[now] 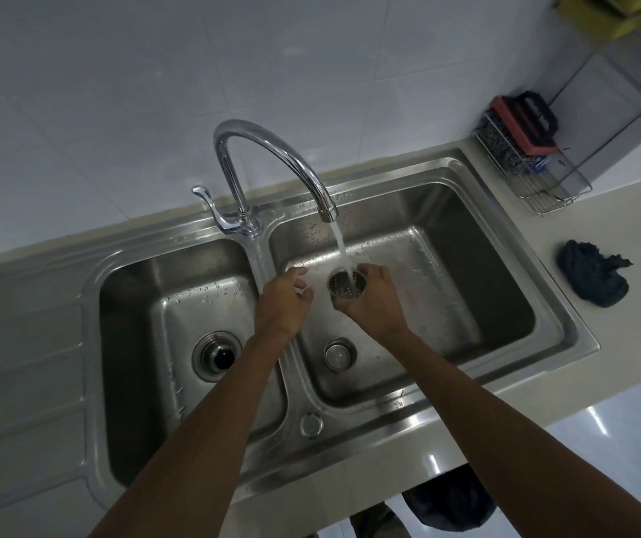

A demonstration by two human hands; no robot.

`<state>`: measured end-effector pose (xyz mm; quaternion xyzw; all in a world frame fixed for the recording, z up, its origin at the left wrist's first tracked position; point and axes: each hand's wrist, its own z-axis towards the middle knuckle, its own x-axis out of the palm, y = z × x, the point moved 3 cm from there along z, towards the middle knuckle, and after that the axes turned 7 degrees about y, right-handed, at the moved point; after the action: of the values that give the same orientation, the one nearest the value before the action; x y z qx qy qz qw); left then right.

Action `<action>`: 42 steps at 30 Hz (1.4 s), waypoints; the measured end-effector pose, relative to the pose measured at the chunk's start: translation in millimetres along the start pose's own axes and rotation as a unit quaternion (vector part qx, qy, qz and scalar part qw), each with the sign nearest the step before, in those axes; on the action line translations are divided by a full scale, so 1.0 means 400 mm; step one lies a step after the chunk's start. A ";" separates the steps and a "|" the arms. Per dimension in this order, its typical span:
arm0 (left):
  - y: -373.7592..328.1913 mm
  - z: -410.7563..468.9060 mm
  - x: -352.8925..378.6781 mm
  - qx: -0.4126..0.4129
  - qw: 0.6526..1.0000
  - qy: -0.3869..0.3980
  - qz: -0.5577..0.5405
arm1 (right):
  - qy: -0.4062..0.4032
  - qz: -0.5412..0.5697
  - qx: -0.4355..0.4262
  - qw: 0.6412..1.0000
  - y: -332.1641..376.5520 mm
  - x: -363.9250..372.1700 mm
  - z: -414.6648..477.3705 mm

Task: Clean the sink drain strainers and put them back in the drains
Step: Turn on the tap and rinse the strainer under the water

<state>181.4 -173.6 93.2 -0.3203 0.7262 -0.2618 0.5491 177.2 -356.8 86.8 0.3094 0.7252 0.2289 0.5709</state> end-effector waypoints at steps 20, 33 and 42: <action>-0.031 0.002 0.002 0.018 0.999 0.019 0.020 | -0.016 -0.060 -0.085 0.994 0.019 -0.019 -0.028; -0.022 -0.018 -0.023 0.019 0.999 0.018 0.030 | -0.025 -0.075 -0.065 0.995 -0.004 -0.052 -0.022; -0.062 0.109 -0.218 0.069 0.972 -0.044 0.218 | 0.061 0.102 0.071 0.990 -0.031 -0.056 -0.020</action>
<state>244.4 -125.3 154.9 -0.1268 0.7338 -0.1705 0.6452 170.5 -381.4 95.7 0.4076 0.7376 0.2522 0.4756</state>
